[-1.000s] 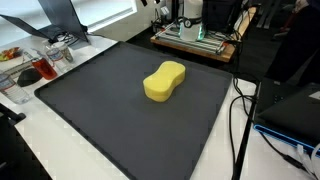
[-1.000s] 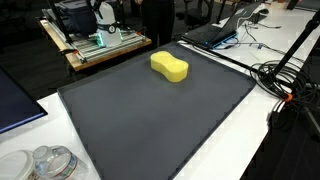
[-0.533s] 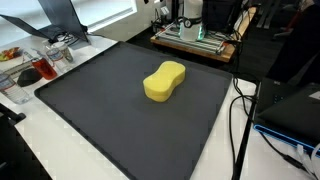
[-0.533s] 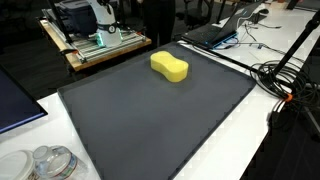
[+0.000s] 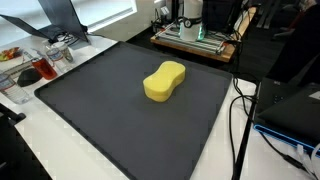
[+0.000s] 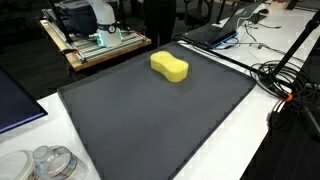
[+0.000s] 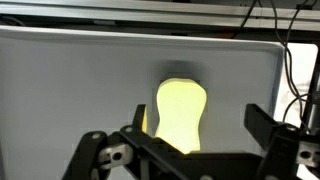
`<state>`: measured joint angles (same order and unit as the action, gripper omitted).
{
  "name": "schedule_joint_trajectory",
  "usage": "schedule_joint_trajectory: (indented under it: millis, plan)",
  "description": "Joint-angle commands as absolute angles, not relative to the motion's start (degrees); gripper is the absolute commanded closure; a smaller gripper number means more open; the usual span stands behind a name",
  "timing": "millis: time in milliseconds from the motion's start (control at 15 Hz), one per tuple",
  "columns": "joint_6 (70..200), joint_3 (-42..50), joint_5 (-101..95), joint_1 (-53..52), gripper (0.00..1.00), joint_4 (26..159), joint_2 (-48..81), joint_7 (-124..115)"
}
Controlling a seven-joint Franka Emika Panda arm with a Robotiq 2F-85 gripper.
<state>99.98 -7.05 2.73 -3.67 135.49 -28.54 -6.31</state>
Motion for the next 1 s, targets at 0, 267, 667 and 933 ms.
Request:
schedule_joint_trajectory:
  millis: [0,267,667,933]
  plan:
    - [100.82,-11.35,1.72,-6.21,0.0,134.87,-31.82,-10.81]
    - [101.19,-16.56,-0.14,-8.97,0.0,134.51,-32.6,-13.38]
    - [100.66,-18.9,-0.31,-11.24,0.0,134.22,-31.47,-13.61]
    - [100.66,-18.43,-0.25,-11.19,0.0,134.26,-31.48,-13.59]
